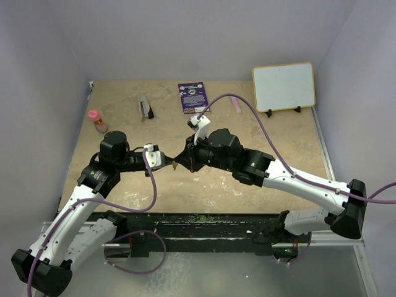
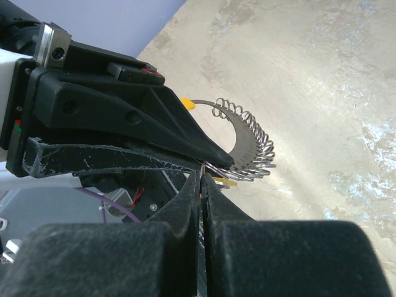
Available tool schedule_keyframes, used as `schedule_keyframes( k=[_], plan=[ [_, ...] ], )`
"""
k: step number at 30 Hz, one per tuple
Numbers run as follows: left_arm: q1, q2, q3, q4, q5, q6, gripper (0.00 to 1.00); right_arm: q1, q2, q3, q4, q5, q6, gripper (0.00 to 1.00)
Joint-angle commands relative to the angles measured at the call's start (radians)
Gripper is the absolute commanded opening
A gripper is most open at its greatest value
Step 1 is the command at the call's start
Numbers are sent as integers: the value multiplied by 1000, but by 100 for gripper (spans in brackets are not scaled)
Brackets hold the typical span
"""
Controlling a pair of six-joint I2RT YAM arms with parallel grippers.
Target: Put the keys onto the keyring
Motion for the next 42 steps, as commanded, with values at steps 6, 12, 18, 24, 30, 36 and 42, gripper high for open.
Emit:
schedule_keyframes(
  k=[6, 12, 18, 24, 30, 36, 42],
  plan=[
    [-2, -19, 44, 16, 19, 29, 4, 3, 2, 57, 5, 20, 22, 0],
    [-2, -19, 49, 16, 21, 32, 4, 2, 11, 61, -2, 21, 32, 0],
    [-4, -19, 49, 8, 18, 38, 4, 2, 7, 64, -15, 45, 47, 0],
    [-4, -23, 50, 7, 21, 42, 4, 1, 2, 67, -38, 77, 62, 0],
    [-5, -23, 54, -1, 21, 50, 4, -1, -3, 66, -56, 105, 76, 0],
    [-6, -22, 64, -1, 20, 50, 4, -4, 0, 64, -63, 107, 83, 0],
    [-7, -13, 62, -4, 8, 59, 4, -2, 11, 91, -55, 103, 39, 0]
  ],
)
